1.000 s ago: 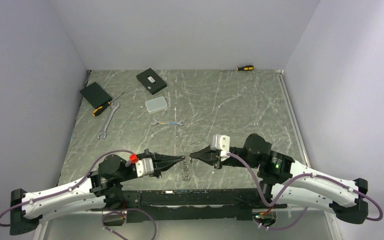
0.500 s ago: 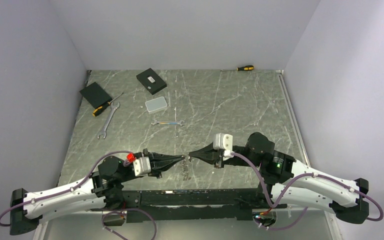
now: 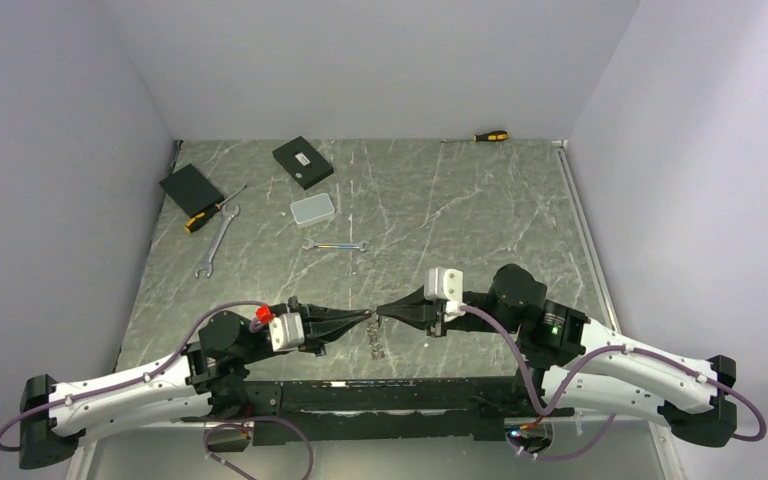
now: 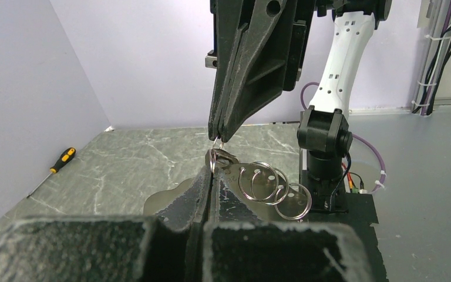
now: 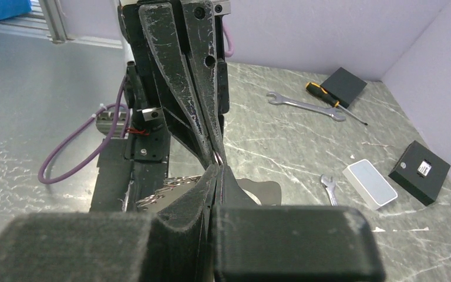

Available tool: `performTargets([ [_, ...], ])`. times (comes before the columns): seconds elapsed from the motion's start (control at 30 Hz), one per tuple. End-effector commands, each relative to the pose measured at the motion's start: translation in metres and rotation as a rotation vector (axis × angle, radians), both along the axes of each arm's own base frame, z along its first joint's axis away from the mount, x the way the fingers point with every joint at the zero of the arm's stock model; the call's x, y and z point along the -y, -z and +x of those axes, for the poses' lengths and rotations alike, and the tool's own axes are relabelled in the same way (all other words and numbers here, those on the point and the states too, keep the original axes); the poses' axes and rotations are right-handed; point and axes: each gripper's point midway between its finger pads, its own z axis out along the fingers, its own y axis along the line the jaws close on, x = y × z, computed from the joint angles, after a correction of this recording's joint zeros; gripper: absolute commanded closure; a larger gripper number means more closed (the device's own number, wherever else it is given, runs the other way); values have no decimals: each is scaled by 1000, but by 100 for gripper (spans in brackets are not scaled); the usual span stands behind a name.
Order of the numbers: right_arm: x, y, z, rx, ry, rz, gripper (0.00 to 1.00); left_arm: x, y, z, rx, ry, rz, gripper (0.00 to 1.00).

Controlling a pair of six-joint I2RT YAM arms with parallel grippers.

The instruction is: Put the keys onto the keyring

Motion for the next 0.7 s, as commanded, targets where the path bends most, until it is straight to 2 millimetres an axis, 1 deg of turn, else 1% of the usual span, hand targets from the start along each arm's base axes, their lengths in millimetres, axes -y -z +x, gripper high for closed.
performTargets([
  [0.0,2,-36,-5,39,-19,90,100,-3,-21,-3,5,14,-78,100],
  [0.23,-1,-35,-8,35,-41,83,100,-1,-20,-7,6,38,-66,100],
  [0.57,-1,-42,-12,60,-73,84,100,1,-21,-16,7,88,-49,100],
  [0.67,-1,-37,-15,61,-87,58,100,2,-22,-21,9,117,-43,100],
])
